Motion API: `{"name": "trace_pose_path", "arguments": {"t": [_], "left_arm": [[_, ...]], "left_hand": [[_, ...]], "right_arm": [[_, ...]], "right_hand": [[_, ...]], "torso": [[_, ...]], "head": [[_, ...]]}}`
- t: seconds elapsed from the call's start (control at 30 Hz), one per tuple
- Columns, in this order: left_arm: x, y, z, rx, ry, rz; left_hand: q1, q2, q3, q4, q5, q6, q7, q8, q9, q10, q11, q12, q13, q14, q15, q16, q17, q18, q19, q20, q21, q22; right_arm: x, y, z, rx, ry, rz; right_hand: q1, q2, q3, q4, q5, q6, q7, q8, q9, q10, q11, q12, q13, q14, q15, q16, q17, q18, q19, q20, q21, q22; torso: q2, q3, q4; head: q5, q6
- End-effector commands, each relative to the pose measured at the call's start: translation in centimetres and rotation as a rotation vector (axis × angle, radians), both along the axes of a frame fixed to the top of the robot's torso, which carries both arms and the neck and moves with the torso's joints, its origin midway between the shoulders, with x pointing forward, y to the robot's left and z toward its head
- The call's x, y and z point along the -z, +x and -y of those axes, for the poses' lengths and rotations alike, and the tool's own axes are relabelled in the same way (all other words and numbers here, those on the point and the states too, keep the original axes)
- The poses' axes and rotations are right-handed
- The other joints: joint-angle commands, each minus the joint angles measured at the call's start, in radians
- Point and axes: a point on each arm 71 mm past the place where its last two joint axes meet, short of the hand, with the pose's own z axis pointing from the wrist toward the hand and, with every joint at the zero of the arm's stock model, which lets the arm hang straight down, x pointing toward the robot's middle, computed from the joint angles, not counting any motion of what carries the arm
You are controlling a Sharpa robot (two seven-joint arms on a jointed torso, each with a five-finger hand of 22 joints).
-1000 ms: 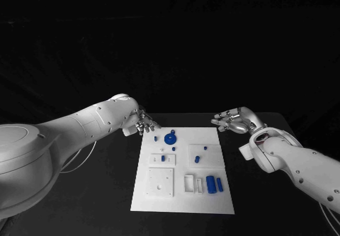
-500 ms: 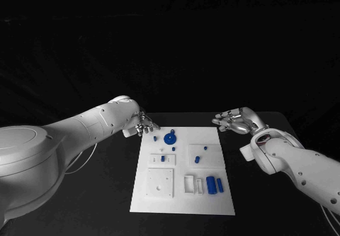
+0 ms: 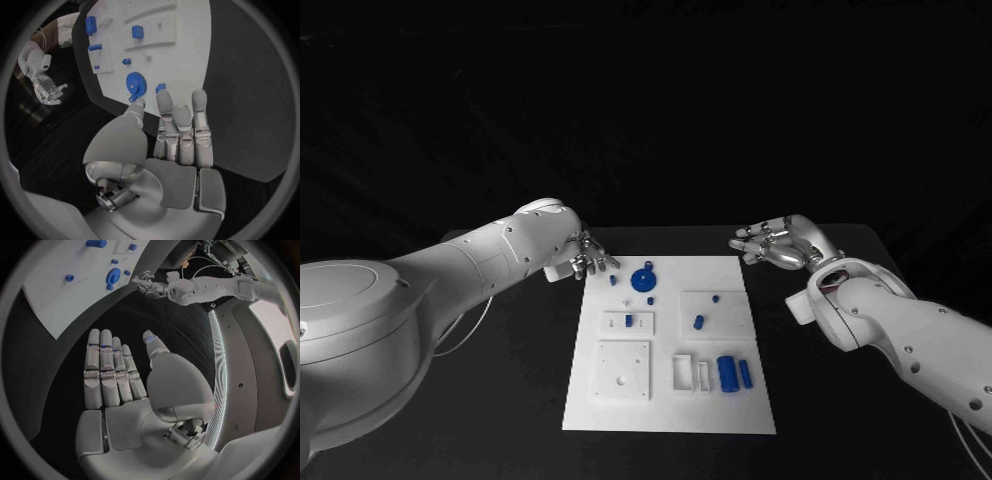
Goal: Assemble the parts on the task board
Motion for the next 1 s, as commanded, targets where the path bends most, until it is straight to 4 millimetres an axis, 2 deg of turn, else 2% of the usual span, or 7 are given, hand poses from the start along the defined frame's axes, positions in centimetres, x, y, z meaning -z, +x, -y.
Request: {"name": "trace_pose_path", "arguments": {"t": [0.03, 0.2, 0.5, 0.67, 0.7, 0.77, 1.0], "left_arm": [[0.2, 0.0, 0.0, 0.025, 0.006, -0.018], [0.5, -0.1, -0.2, 0.017, -0.008, -0.032], [1.4, -0.4, 0.1, 0.013, -0.033, -0.056], [1.7, -0.4, 0.1, 0.009, -0.039, -0.056], [1.7, -0.4, 0.1, 0.007, -0.04, -0.055], [1.7, -0.4, 0.1, 0.003, -0.042, -0.052], [1.8, -0.4, -0.1, -0.005, -0.043, -0.047]], "left_hand": [[0.0, -0.012, 0.001, 0.004, -0.008, 0.002, 0.002, -0.005, -0.002, -0.006, 0.002, -0.002, -0.001, -0.007, 0.001, 0.001, -0.001, 0.001, -0.007, 0.0, 0.003, 0.019], [-0.002, -0.012, 0.001, 0.007, -0.013, 0.005, 0.005, -0.019, -0.013, -0.008, 0.003, -0.003, -0.002, -0.009, 0.002, 0.002, -0.004, 0.001, -0.008, 0.001, 0.001, 0.019], [-0.009, -0.014, 0.002, 0.016, -0.022, 0.005, 0.008, -0.035, -0.028, -0.009, 0.006, -0.003, -0.003, -0.011, 0.004, 0.002, -0.006, 0.001, -0.009, 0.003, -0.001, 0.019], [-0.015, -0.029, 0.008, 0.034, -0.029, 0.008, 0.009, -0.04, -0.034, -0.01, 0.006, -0.003, -0.004, -0.013, 0.004, 0.003, -0.008, 0.001, -0.01, 0.003, -0.001, 0.019], [-0.026, -0.039, 0.01, 0.051, -0.089, 0.008, 0.009, -0.041, -0.034, -0.01, 0.007, -0.003, -0.004, -0.013, 0.004, 0.003, -0.008, 0.001, -0.01, 0.003, -0.002, 0.019], [-0.024, -0.063, 0.033, 0.098, -0.125, 0.009, 0.009, -0.041, -0.035, -0.011, 0.007, -0.002, -0.004, -0.014, 0.005, 0.003, -0.01, 0.001, -0.01, 0.003, -0.002, 0.019], [-0.015, -0.064, 0.033, 0.109, -0.136, 0.007, 0.01, -0.045, -0.039, -0.011, 0.008, -0.002, -0.004, -0.014, 0.005, 0.004, -0.011, 0.001, -0.01, 0.004, -0.003, 0.019]], "right_arm": [[-0.2, 0.0, -0.2, -0.011, 0.006, 0.011], [-0.3, 0.0, -0.3, -0.009, 0.01, 0.015], [-0.4, 0.1, -0.3, -0.003, 0.017, 0.025], [-0.4, 0.1, -0.3, 0.001, 0.022, 0.029], [-0.5, 0.1, -0.3, 0.002, 0.022, 0.029], [-0.5, 0.1, -0.3, 0.003, 0.024, 0.03], [-0.5, 0.1, -0.3, 0.004, 0.027, 0.033]], "right_hand": [[-0.001, -0.008, -0.003, 0.004, 0.005, -0.006, 0.001, -0.001, 0.0, -0.007, -0.001, -0.004, -0.001, -0.007, 0.002, -0.004, -0.001, -0.004, -0.008, 0.002, -0.003, 0.0], [0.0, -0.007, -0.004, 0.006, 0.006, -0.006, 0.0, -0.001, 0.0, -0.007, -0.001, -0.002, -0.001, -0.007, 0.002, -0.003, -0.003, -0.003, -0.008, 0.002, -0.002, 0.0], [0.001, -0.008, -0.003, 0.008, 0.025, -0.004, 0.0, -0.001, 0.0, -0.006, -0.002, -0.002, -0.001, -0.006, 0.001, -0.003, -0.005, -0.003, -0.007, 0.001, -0.002, 0.0], [0.001, -0.009, -0.002, 0.009, 0.031, -0.004, 0.0, -0.001, 0.0, -0.006, -0.002, -0.003, -0.001, -0.006, 0.002, -0.003, -0.006, -0.003, -0.007, 0.002, -0.002, 0.0], [0.001, -0.01, -0.002, 0.01, 0.033, -0.004, 0.0, -0.001, -0.001, -0.006, -0.002, -0.003, -0.001, -0.007, 0.002, -0.003, -0.006, -0.003, -0.007, 0.002, -0.002, 0.0], [0.001, -0.011, -0.001, 0.01, 0.035, -0.004, 0.0, -0.001, -0.001, -0.006, -0.002, -0.004, -0.001, -0.007, 0.002, -0.003, -0.007, -0.003, -0.007, 0.002, -0.002, 0.0], [0.002, -0.012, 0.0, 0.01, 0.038, -0.004, 0.0, -0.001, -0.001, -0.006, -0.002, -0.004, -0.001, -0.007, 0.002, -0.003, -0.007, -0.003, -0.008, 0.002, -0.002, 0.0]], "torso": [[0.001, 0.0004, -0.0022], [0.0, 0.0, -0.0006], [0.001, -0.0003, -0.002], [0.001, -0.0011, -0.0013], [0.001, -0.0012, 0.0005], [0.001, -0.0011, 0.0006], [0.001, -0.0014, 0.0007]], "head": [[0.002, -0.001], [-0.009, -0.003], [-0.013, -0.003], [-0.015, -0.003], [-0.017, -0.003], [-0.017, -0.003], [-0.019, -0.003]]}}
